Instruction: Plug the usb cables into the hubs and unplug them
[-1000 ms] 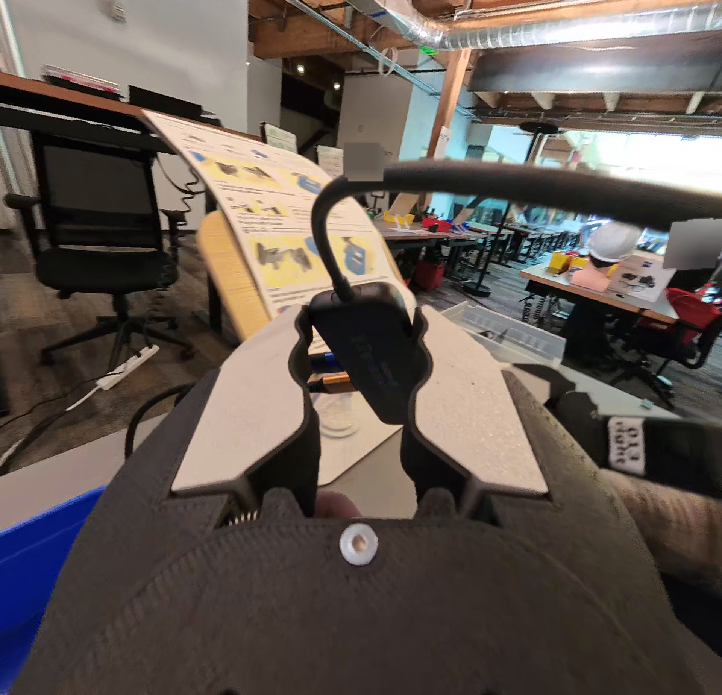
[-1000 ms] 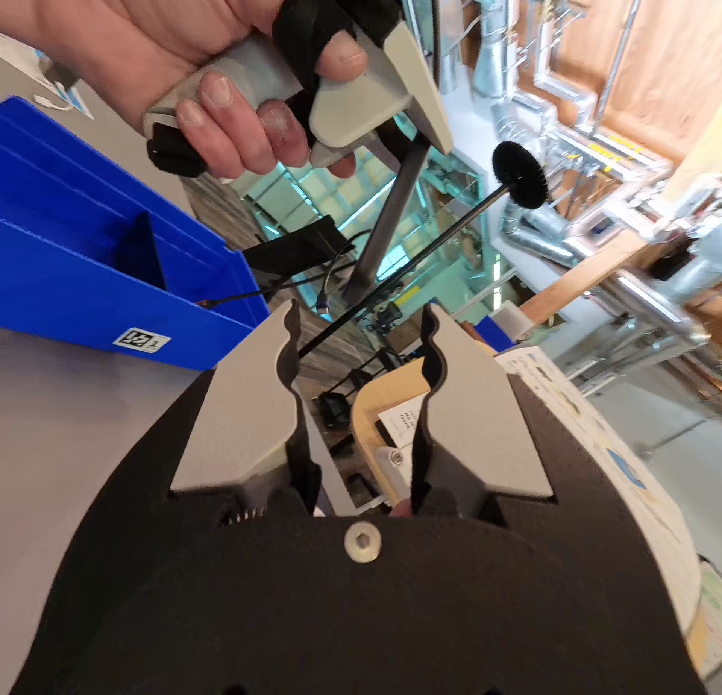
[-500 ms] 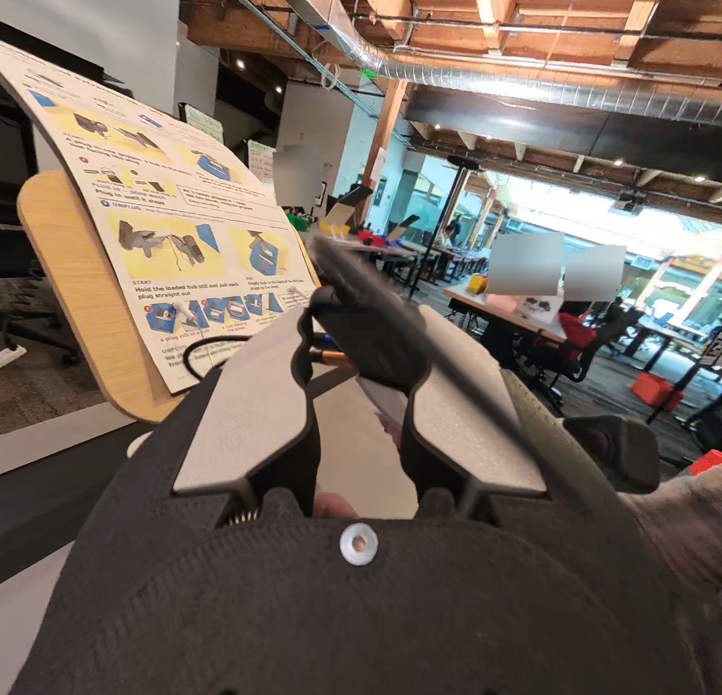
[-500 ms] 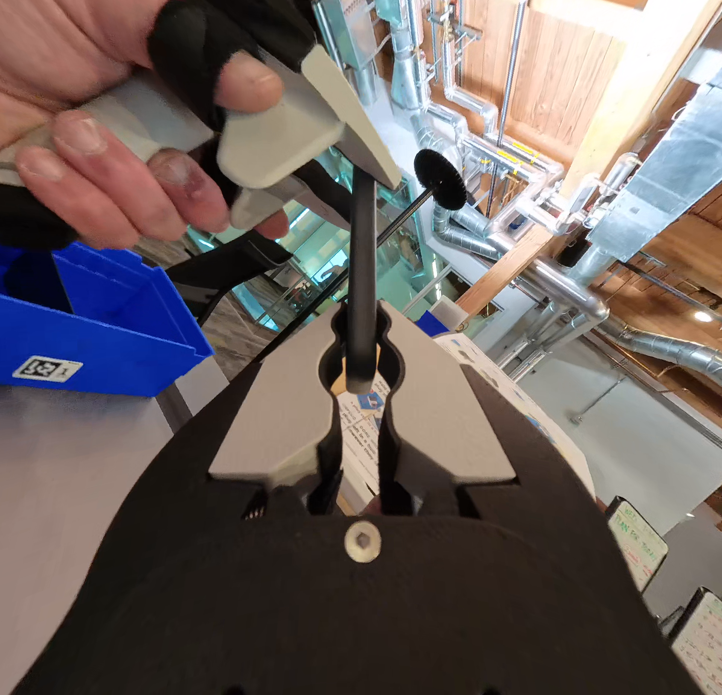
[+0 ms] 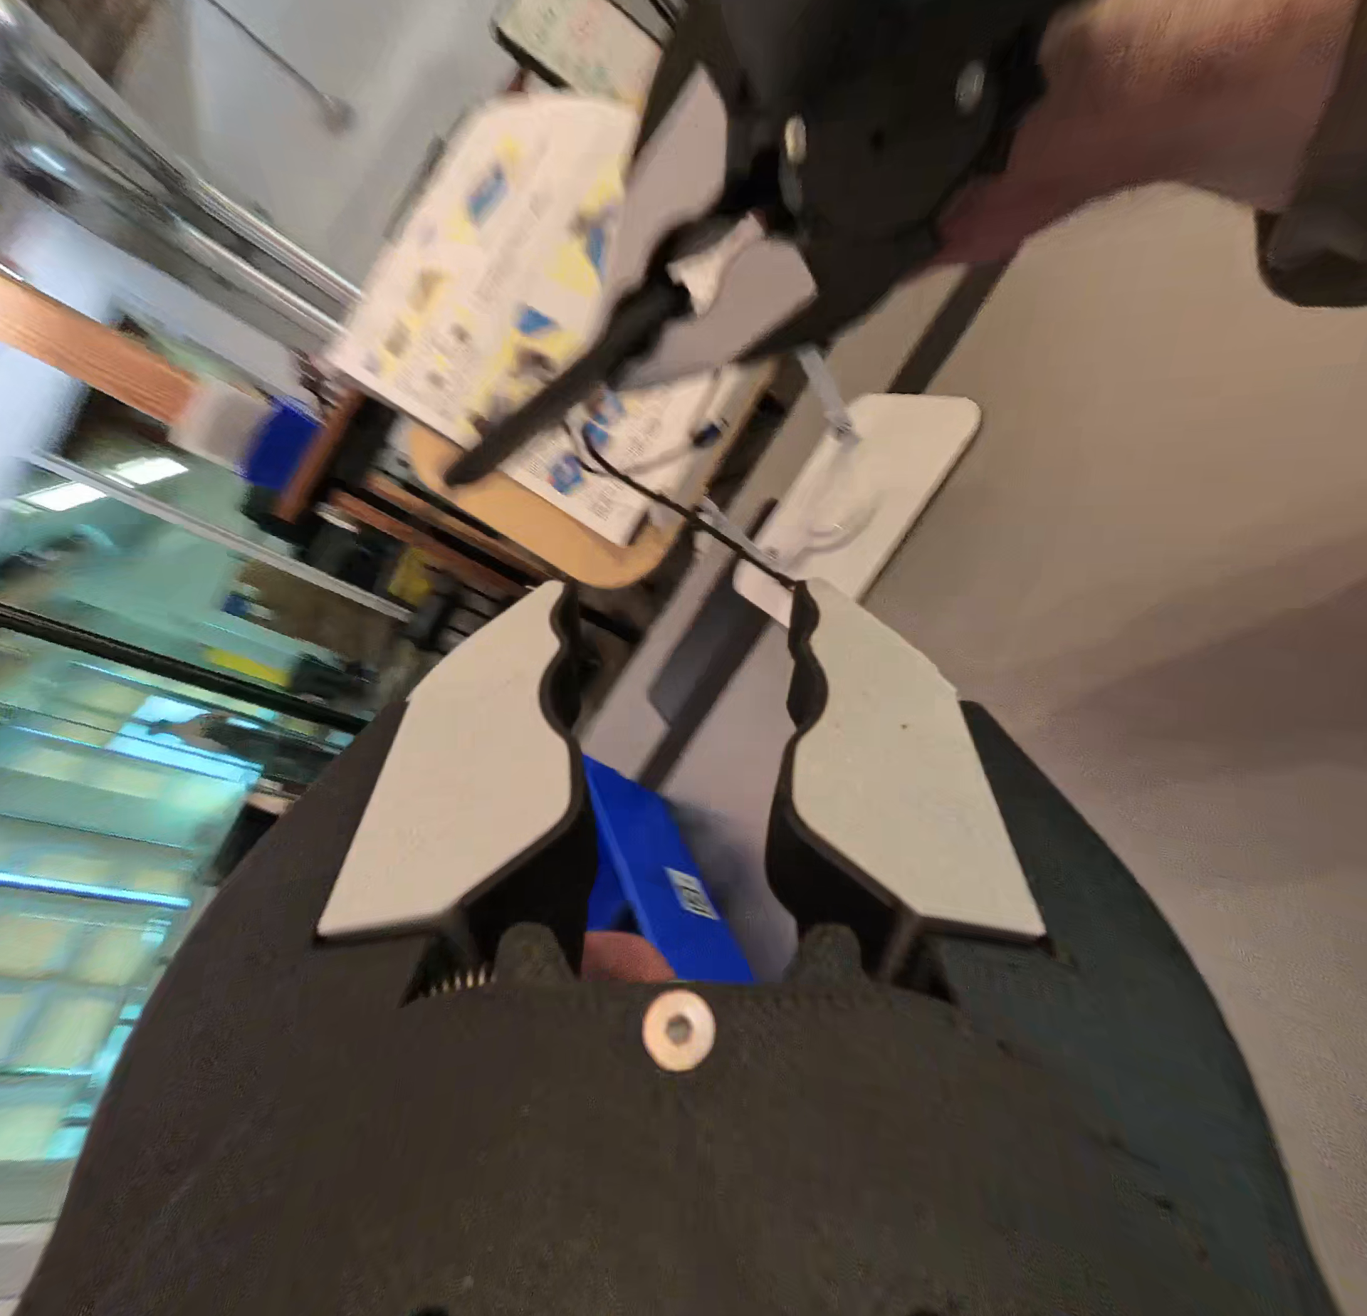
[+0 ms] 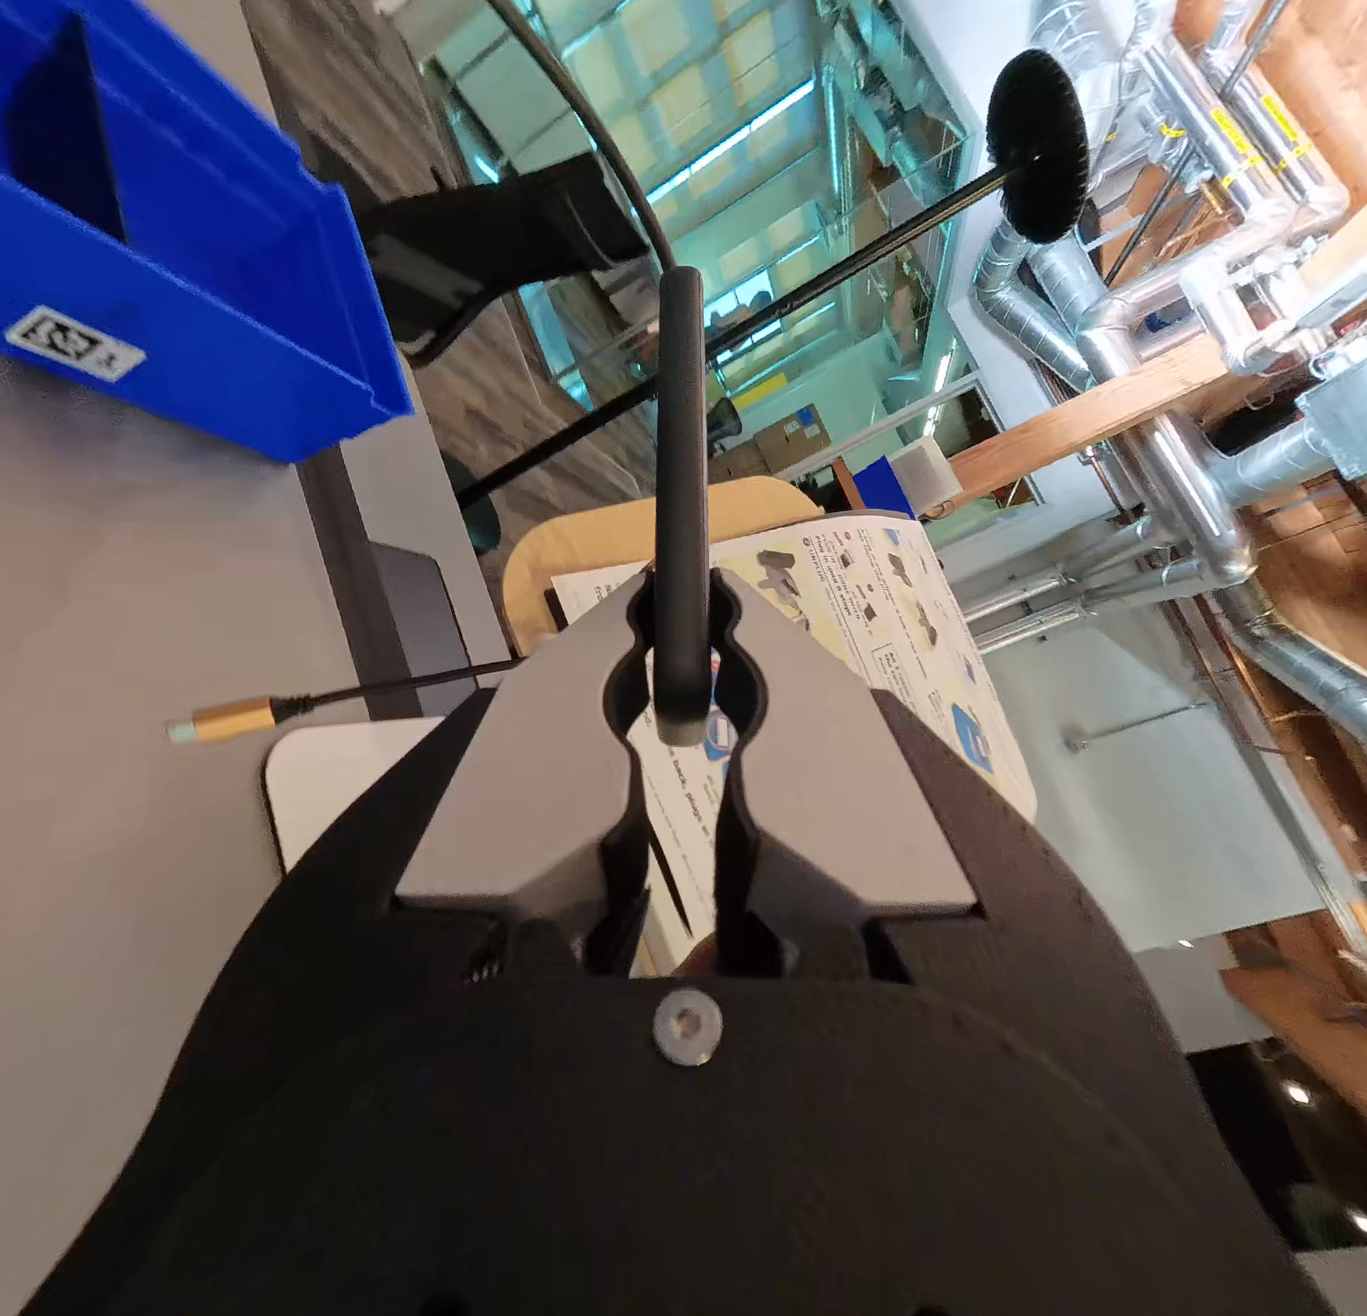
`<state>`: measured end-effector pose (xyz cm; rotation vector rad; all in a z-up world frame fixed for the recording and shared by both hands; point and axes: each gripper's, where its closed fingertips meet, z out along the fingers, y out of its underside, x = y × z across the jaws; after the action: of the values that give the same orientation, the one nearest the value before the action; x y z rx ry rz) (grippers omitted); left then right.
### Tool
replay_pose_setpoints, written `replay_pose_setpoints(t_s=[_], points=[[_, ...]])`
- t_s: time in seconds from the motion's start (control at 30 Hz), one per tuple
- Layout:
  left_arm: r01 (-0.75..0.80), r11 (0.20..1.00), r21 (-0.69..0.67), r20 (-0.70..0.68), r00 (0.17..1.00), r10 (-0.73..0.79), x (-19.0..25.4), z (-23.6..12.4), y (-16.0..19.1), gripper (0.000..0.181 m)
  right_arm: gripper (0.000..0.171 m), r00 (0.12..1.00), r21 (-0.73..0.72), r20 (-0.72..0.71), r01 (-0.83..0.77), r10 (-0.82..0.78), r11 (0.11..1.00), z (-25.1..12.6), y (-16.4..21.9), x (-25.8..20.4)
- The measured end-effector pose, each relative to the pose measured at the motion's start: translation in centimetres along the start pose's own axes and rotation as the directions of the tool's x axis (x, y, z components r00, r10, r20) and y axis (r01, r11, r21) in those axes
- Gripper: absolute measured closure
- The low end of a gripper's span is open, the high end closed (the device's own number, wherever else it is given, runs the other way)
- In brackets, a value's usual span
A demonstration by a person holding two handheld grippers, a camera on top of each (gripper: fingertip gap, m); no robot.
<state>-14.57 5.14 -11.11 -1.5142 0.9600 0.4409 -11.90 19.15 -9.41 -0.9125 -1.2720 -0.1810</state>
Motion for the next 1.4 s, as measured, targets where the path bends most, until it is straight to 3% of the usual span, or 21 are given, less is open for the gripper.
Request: replay_pose_setpoints(t_s=[0.07,0.13,0.23,0.33,0.43,0.63,0.77,0.83,0.9,0.97,1.0,1.03,1.1,1.17,1.23,1.4], points=[[-0.034,0.997,0.065,0.039,0.999,0.031,-2.1,-1.8,-3.6,0.132,0.162,0.998,-0.019,0.033,0.053,-0.052,0.998,-0.3,-0.3,-0.4],[-0.063,0.997,0.035,0.046,0.997,0.061,-5.0,-2.1,-4.9,0.126,0.162,0.994,-0.019,0.081,0.079,-0.077,0.997,-0.7,-1.0,-1.2],[-0.247,0.966,-0.070,0.032,0.968,0.250,-7.4,0.2,-3.8,0.112,0.162,0.988,0.000,0.130,0.086,-0.085,0.996,-1.3,-2.4,-2.0],[-0.444,0.878,-0.178,0.012,0.891,0.453,-8.2,3.0,-1.2,0.108,0.162,0.984,0.025,0.150,0.093,-0.096,0.995,-1.9,-3.8,-2.5],[-0.504,0.840,-0.198,-0.026,0.860,0.510,-8.1,4.7,0.4,0.119,0.162,0.981,0.055,0.173,0.084,-0.092,0.995,-2.4,-5.0,-3.0],[-0.640,0.748,-0.177,-0.029,0.763,0.646,-7.1,5.8,1.6,0.158,0.162,0.979,0.087,0.190,0.057,-0.072,0.995,-3.0,-6.0,-3.0],[-0.696,0.699,-0.165,0.039,0.703,0.710,-7.0,6.3,1.6,0.164,0.162,0.983,0.085,0.161,0.079,-0.092,0.993,-3.2,-6.0,-2.5],[-0.707,0.690,-0.154,0.099,0.684,0.723,-7.4,6.2,1.3,0.167,0.152,0.989,0.112,0.120,0.076,-0.089,0.991,-3.3,-6.6,-2.0],[-0.730,0.666,-0.152,0.189,0.640,0.744,-8.3,5.9,0.7,0.169,0.143,0.990,0.131,0.137,0.009,-0.027,0.991,-3.5,-7.3,-1.8],[-0.770,0.615,-0.169,0.258,0.567,0.782,-9.2,5.6,0.4,0.169,0.110,0.978,0.135,0.193,-0.104,0.076,0.985,-3.9,-7.6,-1.5],[-0.790,0.589,-0.173,0.289,0.531,0.797,-9.6,5.5,0.3,0.169,0.110,0.959,0.154,0.241,-0.190,0.149,0.970,-4.4,-7.8,-1.3],[-0.802,0.569,-0.184,0.307,0.503,0.808,-10.1,5.3,0.4,0.169,0.113,0.923,0.161,0.304,-0.294,0.236,0.942,-4.9,-7.9,-1.0],[-0.830,0.518,-0.205,0.354,0.431,0.830,-11.0,4.9,0.1,0.169,0.102,0.803,0.122,0.451,-0.488,0.390,0.864,-5.9,-7.8,-0.9],[-0.845,0.487,-0.220,0.368,0.391,0.844,-11.5,4.6,-0.1,0.169,0.096,0.708,0.095,0.514,-0.608,0.484,0.788,-6.2,-7.7,-0.3],[-0.867,0.442,-0.231,0.370,0.342,0.864,-11.5,4.5,-0.5,0.169,0.086,0.671,0.053,0.534,-0.634,0.514,0.772,-6.0,-7.5,-0.7],[-0.893,0.380,-0.243,0.348,0.285,0.893,-10.5,4.9,-1.2,0.169,0.088,0.653,-0.061,0.514,-0.619,0.556,0.783,-4.2,-7.1,-3.2]])
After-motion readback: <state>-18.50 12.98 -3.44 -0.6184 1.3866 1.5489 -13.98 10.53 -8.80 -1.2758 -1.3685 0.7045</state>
